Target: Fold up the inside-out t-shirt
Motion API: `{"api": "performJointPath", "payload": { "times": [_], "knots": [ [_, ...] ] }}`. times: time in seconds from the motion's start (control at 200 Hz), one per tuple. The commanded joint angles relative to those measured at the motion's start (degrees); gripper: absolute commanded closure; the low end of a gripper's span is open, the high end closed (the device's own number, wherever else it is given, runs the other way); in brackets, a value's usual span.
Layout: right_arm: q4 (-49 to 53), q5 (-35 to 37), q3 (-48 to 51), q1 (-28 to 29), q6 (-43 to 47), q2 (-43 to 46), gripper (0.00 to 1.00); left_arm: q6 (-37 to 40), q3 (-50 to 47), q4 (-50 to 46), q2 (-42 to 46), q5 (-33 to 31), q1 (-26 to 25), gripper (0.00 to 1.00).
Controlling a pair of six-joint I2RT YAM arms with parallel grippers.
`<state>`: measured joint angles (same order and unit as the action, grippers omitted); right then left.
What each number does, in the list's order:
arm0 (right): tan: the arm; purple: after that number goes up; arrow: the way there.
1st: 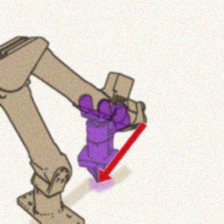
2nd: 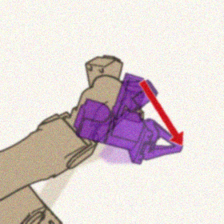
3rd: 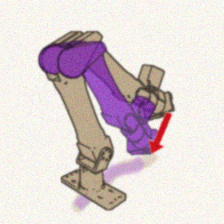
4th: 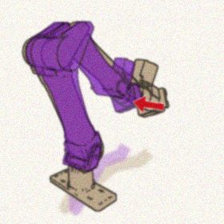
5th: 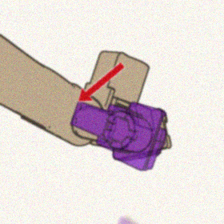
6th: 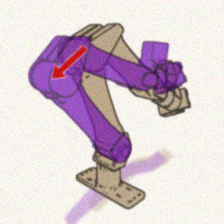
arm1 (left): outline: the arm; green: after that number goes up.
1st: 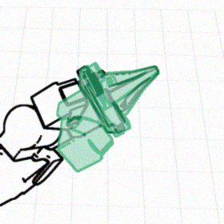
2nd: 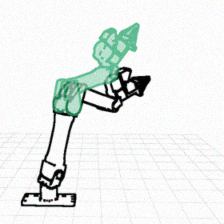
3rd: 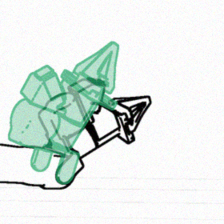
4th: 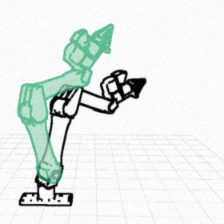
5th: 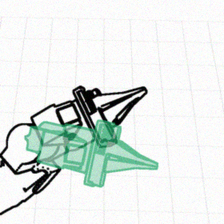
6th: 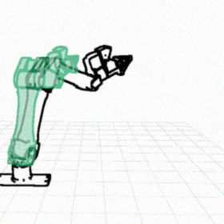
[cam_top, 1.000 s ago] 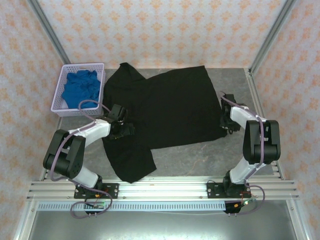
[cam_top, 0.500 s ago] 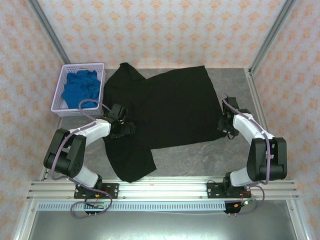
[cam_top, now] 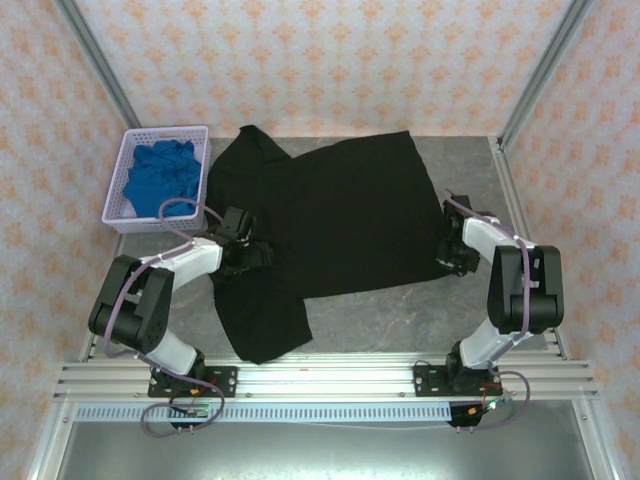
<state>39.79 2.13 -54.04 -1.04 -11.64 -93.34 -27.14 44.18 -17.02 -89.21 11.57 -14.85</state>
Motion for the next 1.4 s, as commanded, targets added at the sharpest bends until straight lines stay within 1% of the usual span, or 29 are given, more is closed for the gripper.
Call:
{"api": "performJointPath", "payload": {
  "times": [0.0, 0.065, 0.28, 0.48, 0.515, 0.575, 0.686, 0.776, 0.916, 1.061, 1.221, 1.396],
  "knots": [
    [3.2, 6.5, -2.2, -0.5, 0.8, -0.8, 0.83, -0.2, -2.7, -1.1, -3.3, 0.4, 0.6, 0.22],
    [4.1, 8.6, -2.9, -0.5, 1.0, -0.9, 0.84, 0.1, -3.1, -0.9, -3.6, 0.1, 0.6, 0.22],
    [6.7, 16.0, -5.7, -0.5, 1.5, -1.9, 0.85, 0.0, -4.7, 0.0, -3.4, -0.6, 0.9, 0.22],
    [7.6, 17.4, -7.1, -0.4, 1.8, -1.9, 0.86, 0.2, -4.7, 0.3, -3.7, -0.1, 1.0, 0.22],
    [8.0, 16.5, -6.9, -0.4, 1.7, -1.3, 0.85, 0.1, -4.6, 0.2, -3.7, 0.0, 1.0, 0.22],
    [8.3, 12.8, -5.7, -0.5, 1.3, 0.4, 0.83, 0.2, -4.6, 0.2, -3.5, 0.4, 1.0, 0.22],
    [7.4, 4.2, -1.8, -0.7, -0.5, 4.9, 0.74, 0.0, -4.5, -0.1, -2.8, 1.0, 1.0, 0.22],
    [5.4, -3.1, 1.0, -2.7, -2.6, 8.0, 0.66, -0.5, -4.0, -0.1, -1.9, 1.9, 1.0, 0.22],
    [2.5, -10.7, 4.0, -7.1, -4.1, 9.7, 0.62, -0.8, -1.6, -0.7, 0.0, 3.2, 0.8, 0.21],
    [-2.3, -15.5, 6.7, -9.6, -5.9, 9.2, 0.59, -0.7, 0.4, -1.8, 1.5, 3.3, 0.3, 0.2],
    [-5.3, -18.1, 6.8, -9.9, -6.1, 6.7, 0.58, -0.6, 0.5, -2.1, 1.7, 3.1, 0.1, 0.2],
    [-5.8, -16.7, 7.2, -9.9, -5.0, 6.4, 0.59, -0.6, 0.4, -2.2, 1.4, 3.1, -0.1, 0.2]
  ]
}}
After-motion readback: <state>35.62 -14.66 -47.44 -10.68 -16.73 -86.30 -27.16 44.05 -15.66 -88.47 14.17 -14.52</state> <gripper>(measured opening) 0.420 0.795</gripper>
